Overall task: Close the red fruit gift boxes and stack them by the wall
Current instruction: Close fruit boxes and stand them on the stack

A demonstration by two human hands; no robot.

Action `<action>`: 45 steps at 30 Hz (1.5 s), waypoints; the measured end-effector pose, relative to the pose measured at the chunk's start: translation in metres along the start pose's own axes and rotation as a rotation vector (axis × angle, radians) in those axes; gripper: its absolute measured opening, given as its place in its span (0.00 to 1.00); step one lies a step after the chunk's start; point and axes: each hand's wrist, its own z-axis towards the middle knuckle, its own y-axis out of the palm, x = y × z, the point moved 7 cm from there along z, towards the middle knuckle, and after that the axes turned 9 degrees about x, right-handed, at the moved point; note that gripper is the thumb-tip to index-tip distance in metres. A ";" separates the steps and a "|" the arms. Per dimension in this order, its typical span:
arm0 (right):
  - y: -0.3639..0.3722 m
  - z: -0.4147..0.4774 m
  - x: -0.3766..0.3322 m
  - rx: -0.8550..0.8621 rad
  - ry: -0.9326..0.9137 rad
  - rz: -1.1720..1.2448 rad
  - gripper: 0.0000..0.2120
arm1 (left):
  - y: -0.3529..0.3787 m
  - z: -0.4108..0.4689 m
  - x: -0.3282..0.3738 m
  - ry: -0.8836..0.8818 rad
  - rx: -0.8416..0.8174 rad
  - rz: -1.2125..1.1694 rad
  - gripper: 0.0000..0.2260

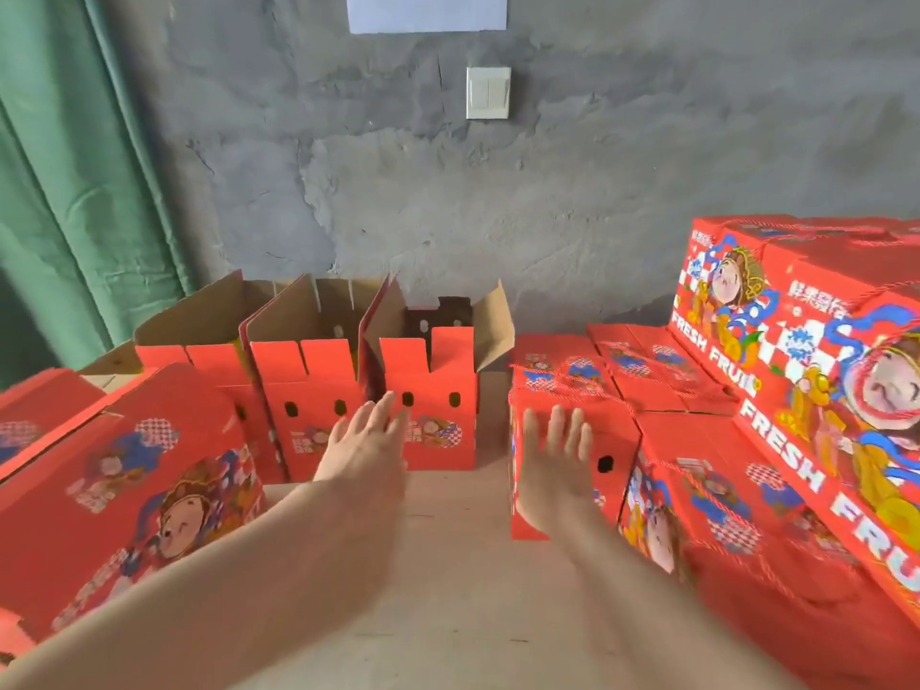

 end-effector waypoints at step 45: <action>0.013 -0.086 -0.065 -0.405 -0.166 0.556 0.09 | 0.057 -0.121 -0.067 -0.934 0.425 -0.800 0.19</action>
